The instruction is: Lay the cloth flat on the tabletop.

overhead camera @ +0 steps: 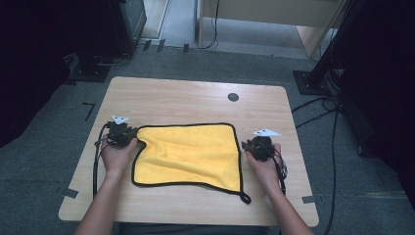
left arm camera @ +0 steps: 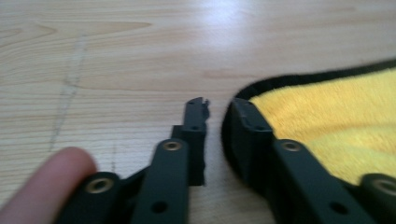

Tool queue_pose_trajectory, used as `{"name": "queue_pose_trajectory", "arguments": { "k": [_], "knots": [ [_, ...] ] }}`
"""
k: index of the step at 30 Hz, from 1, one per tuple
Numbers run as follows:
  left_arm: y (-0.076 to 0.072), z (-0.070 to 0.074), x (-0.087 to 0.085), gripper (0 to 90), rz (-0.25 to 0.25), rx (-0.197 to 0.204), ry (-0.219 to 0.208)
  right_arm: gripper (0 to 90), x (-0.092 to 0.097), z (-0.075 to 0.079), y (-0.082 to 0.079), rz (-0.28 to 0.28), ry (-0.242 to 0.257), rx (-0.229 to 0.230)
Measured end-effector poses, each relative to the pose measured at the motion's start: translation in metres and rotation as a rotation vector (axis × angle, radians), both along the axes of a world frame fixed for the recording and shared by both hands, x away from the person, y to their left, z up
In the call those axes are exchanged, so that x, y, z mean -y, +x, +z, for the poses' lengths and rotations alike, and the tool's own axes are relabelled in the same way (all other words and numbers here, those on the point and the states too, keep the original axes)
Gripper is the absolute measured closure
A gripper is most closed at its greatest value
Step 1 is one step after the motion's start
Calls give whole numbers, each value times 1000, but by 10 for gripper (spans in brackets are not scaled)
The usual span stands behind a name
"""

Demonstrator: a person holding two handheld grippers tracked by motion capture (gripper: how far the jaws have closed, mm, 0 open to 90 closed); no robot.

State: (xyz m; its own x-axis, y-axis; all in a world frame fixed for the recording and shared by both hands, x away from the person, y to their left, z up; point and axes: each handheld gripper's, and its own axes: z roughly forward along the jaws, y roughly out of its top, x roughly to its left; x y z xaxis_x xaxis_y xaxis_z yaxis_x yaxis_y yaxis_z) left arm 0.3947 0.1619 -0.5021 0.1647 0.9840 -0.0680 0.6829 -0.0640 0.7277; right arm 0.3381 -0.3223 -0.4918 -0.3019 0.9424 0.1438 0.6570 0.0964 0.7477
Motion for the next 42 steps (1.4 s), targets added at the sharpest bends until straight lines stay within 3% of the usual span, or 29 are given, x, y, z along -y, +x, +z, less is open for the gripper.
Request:
{"name": "queue_pose_trajectory", "arguments": {
  "k": [2, 4, 5, 6, 7, 8, 9, 12, 15, 17, 19, 20, 23, 27, 28, 29, 31, 33, 39, 41, 42],
  "knots": [
    [1, 2, -4, 635, 25, 3, -33, 641, -1, 3, 4, -1, 14, 14],
    [3, 2, -6, 580, 30, -4, -59, 590, -11, 4, 26, 19, -10, 56],
    [4, 1, -6, 580, 31, -7, -68, 590, -11, 4, 26, 19, -10, 56],
    [5, 0, -6, 557, 37, -9, -80, 568, -17, -1, 46, 15, -25, 43],
    [6, -1, -5, 557, 39, -13, -65, 568, -17, -1, 46, 15, -25, 43],
    [6, -2, -4, 560, 38, -18, -43, 565, -21, -8, 63, 10, -19, 27],
    [6, -4, -3, 560, 32, -23, -34, 565, -21, -8, 63, 10, -19, 27],
    [6, -5, -3, 561, 16, -33, -13, 555, -30, -17, 82, 14, -13, 12],
    [7, -6, -3, 572, 6, -41, -4, 557, -35, -23, 88, 48, -19, -22],
    [6, -7, 0, 610, -8, -32, 6, 631, -39, -25, 87, 69, -31, -5],
    [5, -6, 5, 714, -51, -25, 50, 770, -43, -25, 84, 92, -70, 2],
    [6, -6, 9, 830, -72, -17, 69, 843, -43, -24, 82, 99, -76, 0],
    [12, -4, 18, 900, -112, -18, 119, 860, -37, -22, 83, 70, -103, 6],
    [32, -3, 27, 900, -144, -33, 93, 864, -26, -22, 87, 30, -91, 18],
    [45, -3, 33, 900, -146, -34, 96, 864, -19, -23, 91, 1, -76, 20],
    [45, -3, 33, 900, -146, -34, 96, 864, -19, -23, 91, 1, -76, 20],
    [59, -4, 42, 900, -149, -15, 149, 864, -14, -25, 97, -11, -72, 13],
    [69, -5, 46, 900, -144, -7, 160, 864, -9, -27, 104, -19, -52, 25],
    [97, -4, 49, 900, -136, -22, 128, 863, -6, -26, 118, -57, -99, 27],
    [99, -3, 49, 862, -101, -26, 103, 852, -5, -25, 120, -65, -89, 15],
    [99, -2, 47, 788, -87, -36, 77, 750, -3, -25, 120, -79, -74, 4]
  ]
}}
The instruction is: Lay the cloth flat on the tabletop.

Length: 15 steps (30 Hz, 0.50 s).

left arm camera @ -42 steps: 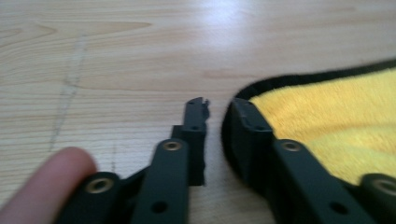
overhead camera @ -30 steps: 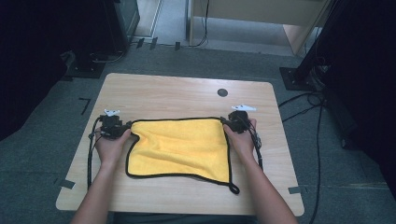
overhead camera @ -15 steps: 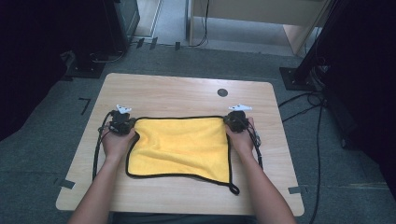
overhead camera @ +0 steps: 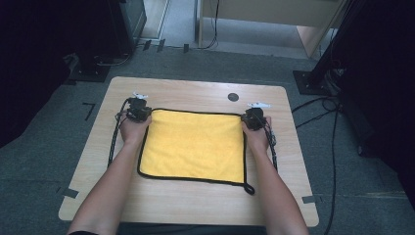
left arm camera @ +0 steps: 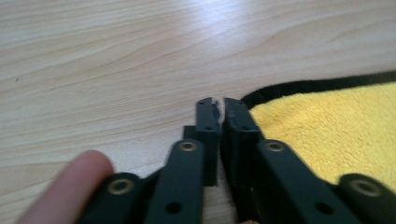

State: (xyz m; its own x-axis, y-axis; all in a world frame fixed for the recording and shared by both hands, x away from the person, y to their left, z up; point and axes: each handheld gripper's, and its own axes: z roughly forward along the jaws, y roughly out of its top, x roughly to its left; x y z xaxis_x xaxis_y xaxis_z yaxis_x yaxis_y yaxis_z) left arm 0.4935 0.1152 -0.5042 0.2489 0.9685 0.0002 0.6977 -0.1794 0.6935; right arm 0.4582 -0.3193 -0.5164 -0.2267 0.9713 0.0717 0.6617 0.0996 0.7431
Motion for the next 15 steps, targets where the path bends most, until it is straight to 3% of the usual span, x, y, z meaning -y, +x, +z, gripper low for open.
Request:
{"name": "queue_pose_trajectory", "arguments": {
  "k": [1, 3, 6, 7, 8, 10, 11, 12, 15],
  "knots": [
    [-1, 1, -1, 788, 7, -6, -17, 750, 0, 0, 0, 0, 0, 0],
    [-7, 4, -7, 705, 19, 17, -56, 684, 4, 1, -2, -2, 6, 10],
    [-18, 8, -14, 660, 25, 24, -72, 638, 12, 4, -10, -5, 48, 27],
    [-30, 12, -17, 633, 18, 35, -85, 610, 17, 7, -18, -21, 100, 30],
    [-30, 12, -17, 619, 18, 35, -85, 590, 18, 8, -23, -18, 118, 28],
    [-43, 15, -17, 601, -7, 49, -92, 572, 19, 9, -28, -9, 126, 26],
    [-58, 16, -18, 574, -28, 61, -84, 562, 19, 10, -40, 11, 126, 29],
    [-58, 16, -18, 572, -28, 61, -84, 562, 19, 10, -40, 11, 126, 29],
    [-78, 13, -20, 559, -54, 64, -85, 519, 15, 10, -66, 44, 113, 19]
  ]
}}
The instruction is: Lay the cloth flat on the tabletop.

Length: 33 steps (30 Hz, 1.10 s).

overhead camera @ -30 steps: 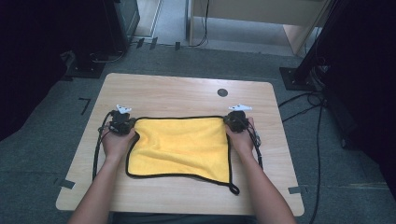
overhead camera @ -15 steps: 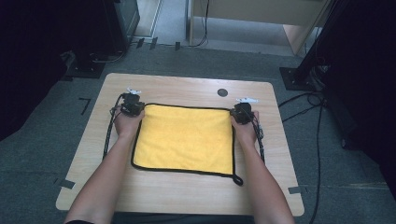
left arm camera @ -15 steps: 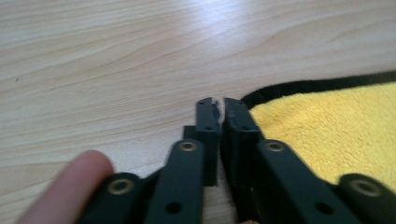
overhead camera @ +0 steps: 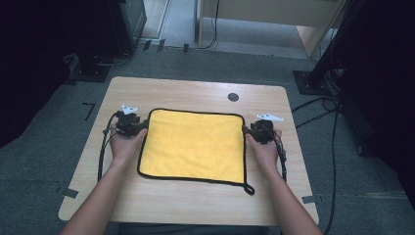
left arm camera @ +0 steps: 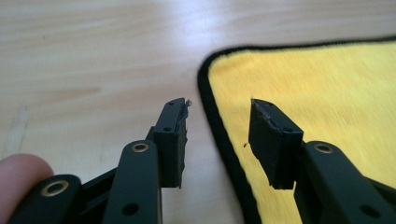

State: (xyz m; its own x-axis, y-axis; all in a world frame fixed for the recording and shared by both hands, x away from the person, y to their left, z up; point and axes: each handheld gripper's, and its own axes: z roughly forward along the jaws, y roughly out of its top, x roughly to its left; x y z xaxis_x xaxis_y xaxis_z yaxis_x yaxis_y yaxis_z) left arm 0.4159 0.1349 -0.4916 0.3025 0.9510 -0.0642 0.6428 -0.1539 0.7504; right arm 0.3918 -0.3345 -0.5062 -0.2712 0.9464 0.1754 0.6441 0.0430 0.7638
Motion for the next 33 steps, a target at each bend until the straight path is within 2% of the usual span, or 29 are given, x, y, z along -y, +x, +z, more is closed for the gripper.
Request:
{"name": "queue_pose_trajectory", "arguments": {
  "k": [2, 4, 5, 6, 7, 8, 9, 10, 12, 13, 16, 18, 21, 22, 24, 29, 31, 33],
  "knots": [
    [-12, -4, -1, 555, -6, -7, -4, 507, -1, 0, -6, 10, 0, -2],
    [-29, -8, -3, 537, -23, -13, -12, 487, -2, 0, -23, 8, 20, -2],
    [-29, -8, -3, 528, -23, -13, -12, 487, -2, 0, -23, 8, 20, -2],
    [-35, -9, -3, 525, -28, -13, -18, 465, -4, 1, -32, 15, 12, -2],
    [-40, -10, -3, 525, -32, -11, -24, 465, -4, 1, -32, 15, 12, -2],
    [-51, -11, -3, 514, -34, -10, -32, 438, -6, 1, -42, 25, -5, 7],
    [-51, -11, -3, 510, -34, -10, -32, 438, -6, 1, -42, 25, -5, 7],
    [-59, -12, -2, 501, -47, -18, -28, 418, -9, 1, -48, 43, -15, 10],
    [-74, -14, 1, 479, -65, -23, -13, 400, -10, 2, -51, 54, -12, 5],
    [-74, -14, 1, 470, -65, -23, -13, 394, -11, 4, -52, 56, -8, 9],
    [-88, -15, 1, 451, -79, -29, -11, 375, -13, 7, -53, 54, 9, 28],
    [-96, -16, -4, 422, -67, -36, -38, 370, -14, 9, -54, 52, 41, 37],
    [-105, -16, -10, 421, -59, -53, -80, 362, -19, 12, -56, 54, 39, 40],
    [-107, -16, -9, 419, -68, -53, -71, 360, -20, 12, -56, 57, 40, 44],
    [-111, -17, -7, 408, -86, -52, -26, 356, -23, 13, -58, 62, 44, 44],
    [-116, -22, 4, 374, -99, -33, 86, 349, -34, 15, -56, 74, 15, 55],
    [-116, -22, 6, 367, -89, -26, 90, 353, -40, 16, -55, 84, -13, 62],
    [-116, -23, 5, 335, -74, -29, 83, 352, -46, 19, -53, 101, -13, 72]
  ]
}}
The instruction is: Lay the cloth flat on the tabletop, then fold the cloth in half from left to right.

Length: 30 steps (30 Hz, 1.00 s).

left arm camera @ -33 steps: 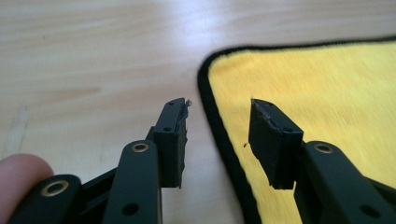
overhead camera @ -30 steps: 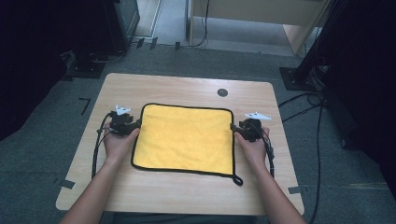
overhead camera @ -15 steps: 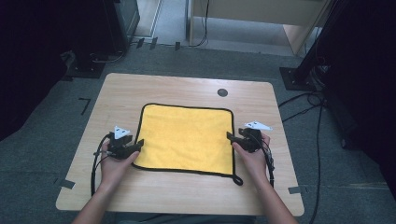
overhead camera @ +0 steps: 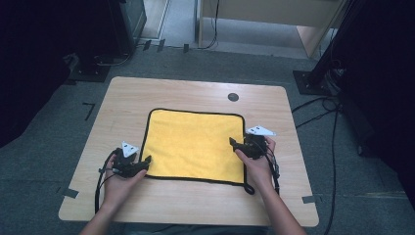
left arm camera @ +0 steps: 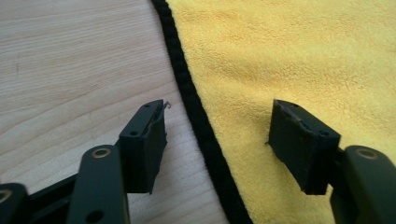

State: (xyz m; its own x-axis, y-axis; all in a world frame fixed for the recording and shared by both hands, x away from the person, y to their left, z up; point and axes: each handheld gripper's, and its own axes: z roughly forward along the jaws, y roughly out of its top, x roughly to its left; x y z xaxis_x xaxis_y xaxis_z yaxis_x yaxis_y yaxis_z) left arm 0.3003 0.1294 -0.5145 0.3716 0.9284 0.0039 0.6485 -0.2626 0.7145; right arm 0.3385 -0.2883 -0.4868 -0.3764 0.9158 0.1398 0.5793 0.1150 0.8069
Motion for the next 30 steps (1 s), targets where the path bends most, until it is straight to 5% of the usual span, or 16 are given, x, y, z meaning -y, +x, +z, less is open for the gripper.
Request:
{"name": "queue_pose_trajectory", "arguments": {
  "k": [7, 10, 20, 30],
  "knots": [
    [-1, -3, 0, 256, 12, 9, -16, 372, -20, 13, 14, 22, -4, 32],
    [-5, -3, 0, 175, -28, -1, -7, 373, -33, 20, 19, 43, -14, 46],
    [-11, -3, -3, 176, -15, -2, -2, 393, -76, 45, 48, 96, -20, 94],
    [-18, -3, -7, 182, -6, 3, -6, 445, -118, 55, 73, 184, 0, 74]
  ]
}}
